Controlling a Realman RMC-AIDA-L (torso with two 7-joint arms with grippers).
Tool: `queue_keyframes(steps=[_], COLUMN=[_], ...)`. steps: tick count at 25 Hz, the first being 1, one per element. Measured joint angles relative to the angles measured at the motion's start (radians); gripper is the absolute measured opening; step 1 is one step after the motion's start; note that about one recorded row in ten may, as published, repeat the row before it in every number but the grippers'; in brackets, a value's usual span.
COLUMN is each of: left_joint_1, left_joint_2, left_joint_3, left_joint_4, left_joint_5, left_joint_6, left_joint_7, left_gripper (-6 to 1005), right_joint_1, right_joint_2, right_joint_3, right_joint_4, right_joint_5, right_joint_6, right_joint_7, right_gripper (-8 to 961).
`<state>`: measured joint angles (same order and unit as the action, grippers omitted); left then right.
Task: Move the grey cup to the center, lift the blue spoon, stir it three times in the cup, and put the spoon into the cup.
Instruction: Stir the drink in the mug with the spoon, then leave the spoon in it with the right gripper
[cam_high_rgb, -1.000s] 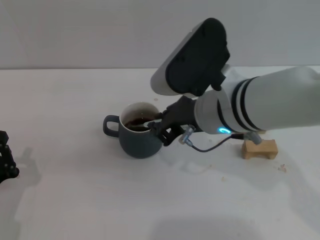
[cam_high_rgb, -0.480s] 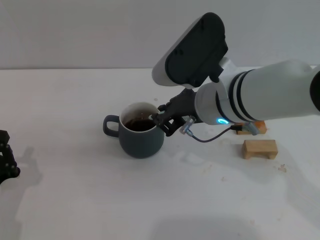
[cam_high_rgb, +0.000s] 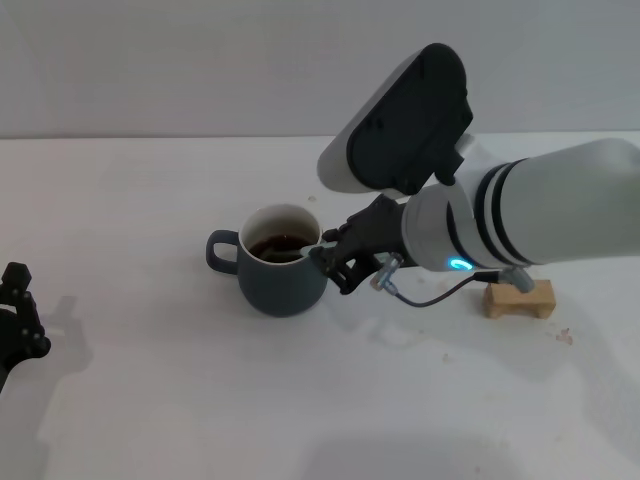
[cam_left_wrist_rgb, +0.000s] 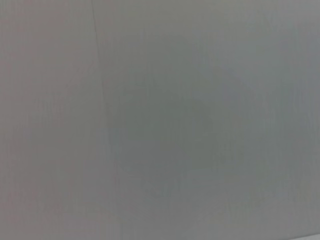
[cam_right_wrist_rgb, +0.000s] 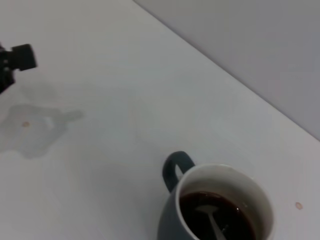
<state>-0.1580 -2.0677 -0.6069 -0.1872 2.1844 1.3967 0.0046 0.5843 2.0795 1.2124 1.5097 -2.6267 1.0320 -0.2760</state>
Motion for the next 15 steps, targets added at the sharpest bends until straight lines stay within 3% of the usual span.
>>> queue_keyframes(steps=[15], left_joint_1=[-0.003], left_joint_2=[0.000], left_joint_3=[0.001], left_joint_4=[-0.002], left_joint_5=[0.000], left_joint_6=[0.006], left_joint_7=[0.000], left_gripper=[-2], right_joint_1=[0.076], right_joint_2=[0.000], right_joint_3=[-0.029], right_joint_4=[-0.071], right_joint_5=[0.028], right_joint_6=[-0.062], right_joint_7=[0.000], right_gripper=[160])
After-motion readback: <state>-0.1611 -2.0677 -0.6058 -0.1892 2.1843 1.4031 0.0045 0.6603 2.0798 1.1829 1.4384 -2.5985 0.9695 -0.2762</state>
